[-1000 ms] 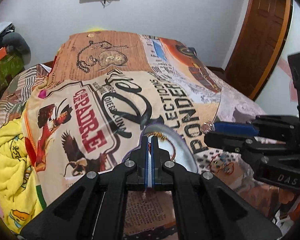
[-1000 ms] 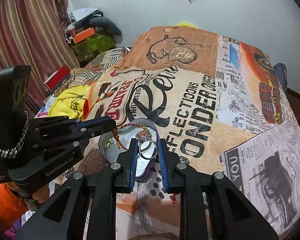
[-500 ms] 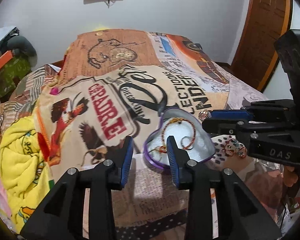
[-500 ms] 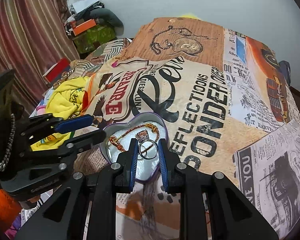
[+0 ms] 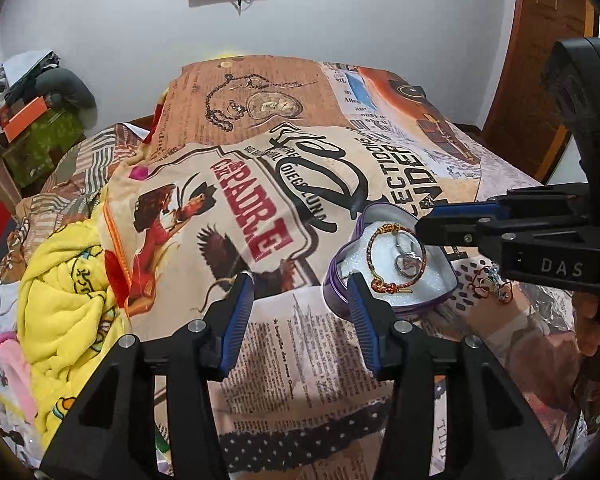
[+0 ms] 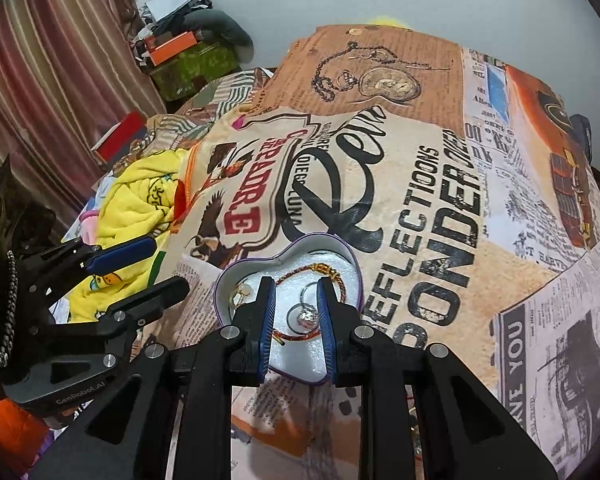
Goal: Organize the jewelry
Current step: 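Move both tools back over the remaining jewelry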
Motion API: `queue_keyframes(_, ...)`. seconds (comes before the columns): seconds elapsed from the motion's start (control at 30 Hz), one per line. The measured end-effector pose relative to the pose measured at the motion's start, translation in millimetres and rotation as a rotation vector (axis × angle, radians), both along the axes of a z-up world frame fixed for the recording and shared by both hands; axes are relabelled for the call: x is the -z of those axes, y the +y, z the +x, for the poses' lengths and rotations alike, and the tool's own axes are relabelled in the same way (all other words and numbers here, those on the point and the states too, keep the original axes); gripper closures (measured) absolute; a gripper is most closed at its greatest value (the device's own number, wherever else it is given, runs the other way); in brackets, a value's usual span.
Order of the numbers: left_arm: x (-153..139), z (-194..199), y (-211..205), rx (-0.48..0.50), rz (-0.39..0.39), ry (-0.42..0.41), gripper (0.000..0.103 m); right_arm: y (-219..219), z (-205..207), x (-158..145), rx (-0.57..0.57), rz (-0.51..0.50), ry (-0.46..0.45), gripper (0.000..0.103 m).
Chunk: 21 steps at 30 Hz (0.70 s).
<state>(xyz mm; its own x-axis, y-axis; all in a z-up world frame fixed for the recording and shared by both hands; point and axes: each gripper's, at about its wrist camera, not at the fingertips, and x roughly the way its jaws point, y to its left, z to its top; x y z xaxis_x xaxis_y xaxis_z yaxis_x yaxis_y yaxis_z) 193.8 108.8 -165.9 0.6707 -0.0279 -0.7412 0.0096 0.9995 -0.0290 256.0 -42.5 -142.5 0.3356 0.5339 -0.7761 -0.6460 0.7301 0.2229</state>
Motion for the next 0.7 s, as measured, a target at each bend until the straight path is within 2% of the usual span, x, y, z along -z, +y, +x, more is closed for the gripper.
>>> queue_keyframes(0.3,-7.3,-7.4,-15.8,0.009,-0.01,0.006,0.054,-27.7,-20.8,-11.9,0.03,-0.061,-0.07,0.083)
queue_keyframes(0.5,-11.2,-15.1,-35.4,0.026,-0.012,0.016,0.052,-55.1,-30.8,-13.6,0.063,-0.056,-0.064,0.074)
queue_keyframes(0.7,-11.3,-19.8,-55.5,0.04,-0.014,0.038,0.051,-82.7,-36.7,-11.0,0.103,-0.054,-0.061,0.072)
